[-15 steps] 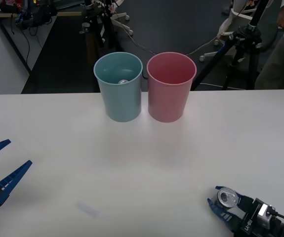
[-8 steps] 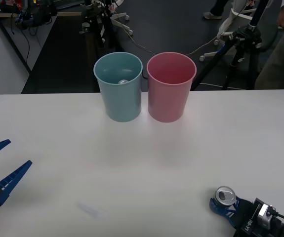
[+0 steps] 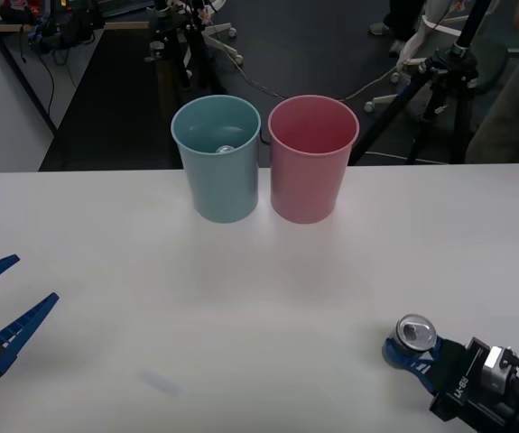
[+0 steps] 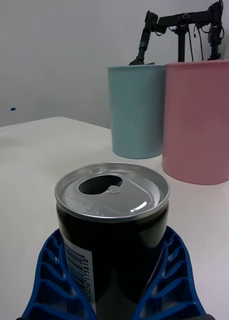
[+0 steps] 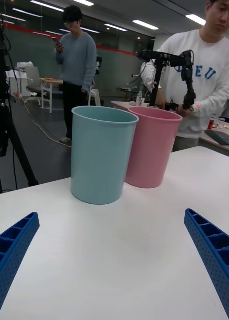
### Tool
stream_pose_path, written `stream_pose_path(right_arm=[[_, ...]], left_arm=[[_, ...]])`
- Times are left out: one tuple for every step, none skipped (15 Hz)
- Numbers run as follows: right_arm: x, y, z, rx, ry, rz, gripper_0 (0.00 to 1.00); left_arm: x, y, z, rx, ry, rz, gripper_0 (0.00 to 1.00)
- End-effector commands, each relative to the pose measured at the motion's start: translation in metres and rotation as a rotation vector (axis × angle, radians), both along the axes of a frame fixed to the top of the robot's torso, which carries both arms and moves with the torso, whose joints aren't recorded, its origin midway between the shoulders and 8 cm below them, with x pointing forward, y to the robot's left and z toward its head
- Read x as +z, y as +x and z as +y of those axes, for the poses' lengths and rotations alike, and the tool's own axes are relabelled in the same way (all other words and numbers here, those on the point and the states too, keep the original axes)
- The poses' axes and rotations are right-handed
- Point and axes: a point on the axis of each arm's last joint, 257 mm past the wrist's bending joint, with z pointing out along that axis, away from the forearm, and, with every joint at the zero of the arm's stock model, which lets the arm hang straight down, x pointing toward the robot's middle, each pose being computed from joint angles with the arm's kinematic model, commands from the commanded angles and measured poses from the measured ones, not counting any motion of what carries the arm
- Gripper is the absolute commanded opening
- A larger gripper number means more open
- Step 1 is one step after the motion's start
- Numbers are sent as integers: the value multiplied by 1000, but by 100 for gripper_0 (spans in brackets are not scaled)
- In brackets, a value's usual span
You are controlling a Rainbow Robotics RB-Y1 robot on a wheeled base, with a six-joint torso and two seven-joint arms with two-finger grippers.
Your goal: Grasp the object on the table and drop it into the matching bin: aluminum can to the light blue bin, PET bottle to the pink bin.
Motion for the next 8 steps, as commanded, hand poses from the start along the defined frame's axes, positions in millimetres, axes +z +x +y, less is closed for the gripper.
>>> stream_pose_path(right_arm=[[31, 13, 8, -3, 7, -8, 0], [44, 20, 12, -15, 5, -9, 0], [54, 24, 17, -18, 5, -13, 0], [64, 29, 19, -29, 9, -13, 0], [79, 37, 26, -38, 13, -16, 0], [89, 42, 29, -50, 15, -16, 0], [101, 45, 37, -52, 28, -18, 0], [116, 49, 45, -52, 45, -17, 0]], left_arm=[[0, 0, 0, 0, 0, 0, 100], [0, 0, 0, 0, 0, 0, 100], [0, 0, 0, 0, 0, 0, 100], [0, 0, 0, 0, 0, 0, 100], [0, 0, 0, 0, 0, 0, 100], [0, 0, 0, 0, 0, 0, 100], [0, 0, 0, 0, 0, 0, 100], [0, 0, 0, 0, 0, 0, 100]])
